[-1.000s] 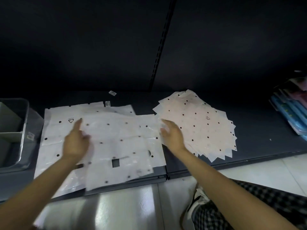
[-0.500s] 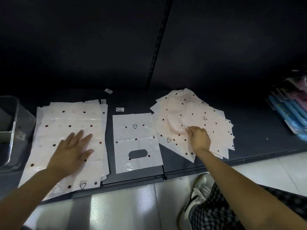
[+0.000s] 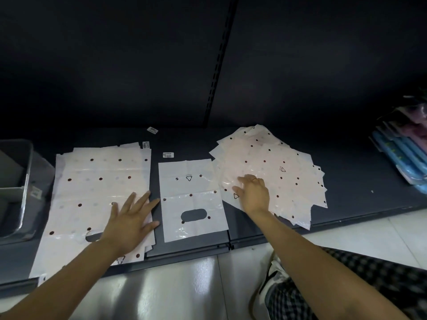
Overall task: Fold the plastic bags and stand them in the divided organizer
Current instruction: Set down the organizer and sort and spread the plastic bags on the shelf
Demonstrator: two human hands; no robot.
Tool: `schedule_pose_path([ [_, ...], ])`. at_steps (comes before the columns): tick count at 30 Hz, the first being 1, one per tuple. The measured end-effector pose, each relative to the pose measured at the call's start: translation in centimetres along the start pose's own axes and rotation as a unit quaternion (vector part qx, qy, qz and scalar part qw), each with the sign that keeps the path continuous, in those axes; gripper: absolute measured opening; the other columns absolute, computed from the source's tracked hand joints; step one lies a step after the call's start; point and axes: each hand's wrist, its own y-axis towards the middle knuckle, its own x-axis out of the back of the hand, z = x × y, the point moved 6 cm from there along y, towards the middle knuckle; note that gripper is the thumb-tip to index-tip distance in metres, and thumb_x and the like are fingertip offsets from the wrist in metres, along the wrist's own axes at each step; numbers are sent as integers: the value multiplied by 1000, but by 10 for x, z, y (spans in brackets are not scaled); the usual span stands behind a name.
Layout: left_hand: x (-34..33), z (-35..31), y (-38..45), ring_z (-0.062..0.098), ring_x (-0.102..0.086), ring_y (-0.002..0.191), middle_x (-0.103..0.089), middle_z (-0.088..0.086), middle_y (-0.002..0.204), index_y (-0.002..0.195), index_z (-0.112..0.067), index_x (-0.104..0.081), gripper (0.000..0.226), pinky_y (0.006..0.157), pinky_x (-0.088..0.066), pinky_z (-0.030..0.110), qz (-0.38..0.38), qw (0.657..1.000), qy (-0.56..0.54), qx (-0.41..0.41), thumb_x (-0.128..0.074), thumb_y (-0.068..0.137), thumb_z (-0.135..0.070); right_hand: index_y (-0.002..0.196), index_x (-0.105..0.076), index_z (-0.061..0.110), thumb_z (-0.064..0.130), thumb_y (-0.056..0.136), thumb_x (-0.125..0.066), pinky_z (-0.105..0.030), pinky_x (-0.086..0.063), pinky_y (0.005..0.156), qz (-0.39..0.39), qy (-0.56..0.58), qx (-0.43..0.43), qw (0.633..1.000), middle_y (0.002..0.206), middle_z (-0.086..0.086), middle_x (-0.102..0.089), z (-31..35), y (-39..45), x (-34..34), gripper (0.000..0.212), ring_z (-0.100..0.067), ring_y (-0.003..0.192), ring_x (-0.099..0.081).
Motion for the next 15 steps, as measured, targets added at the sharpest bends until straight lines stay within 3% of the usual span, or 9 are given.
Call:
schedule_pose_path([
  [2,-3,4,-1,18,12,146,12,-11,158,149,-37,1,63,116,-4,49,11,1000,-9,-7,-26,96,-57,113,-67,14,25,96,-49,-30,-44,80,-38,51,4,998,123,-7,-59,-3,-1,6,27,-24,110,-49],
  [5,3,3,2,15,10,146,5,-11,158,150,-35,-10,61,116,-1,46,8,997,-74,-7,-31,95,-55,98,-71,9,16,94,-51,-31,-45,74,-68,120,-20,990,105,-10,-64,-6,1,10,22,-26,101,-55],
  [7,6,1,1,15,8,146,3,-10,158,149,-34,-13,61,117,-1,44,6,996,-85,-8,-33,95,-54,114,-65,15,30,92,-56,-31,-45,86,-42,91,-15,995,123,-7,-58,-5,1,6,29,-25,116,-47],
  [10,3,1,-1,14,11,145,7,-11,158,149,-35,-7,63,117,1,43,18,997,-69,-17,-30,95,-56,141,-41,25,50,91,-50,-35,-30,108,20,22,-43,999,151,-4,-32,-15,-1,-7,56,-24,137,-26],
  [12,2,3,0,13,13,145,10,-12,157,149,-36,-3,65,116,4,42,30,996,-81,-23,-25,94,-62,134,-51,27,41,93,-53,-33,-33,104,-9,60,-50,997,145,-3,-41,-23,-2,-7,44,-23,132,-33],
  [15,1,7,2,11,13,144,9,-15,155,148,-36,-4,73,116,6,41,44,993,-107,-30,-14,86,-72,109,-70,17,20,91,-58,-32,-42,89,-60,157,-60,984,119,-2,-58,-31,-5,1,21,-25,113,-46],
])
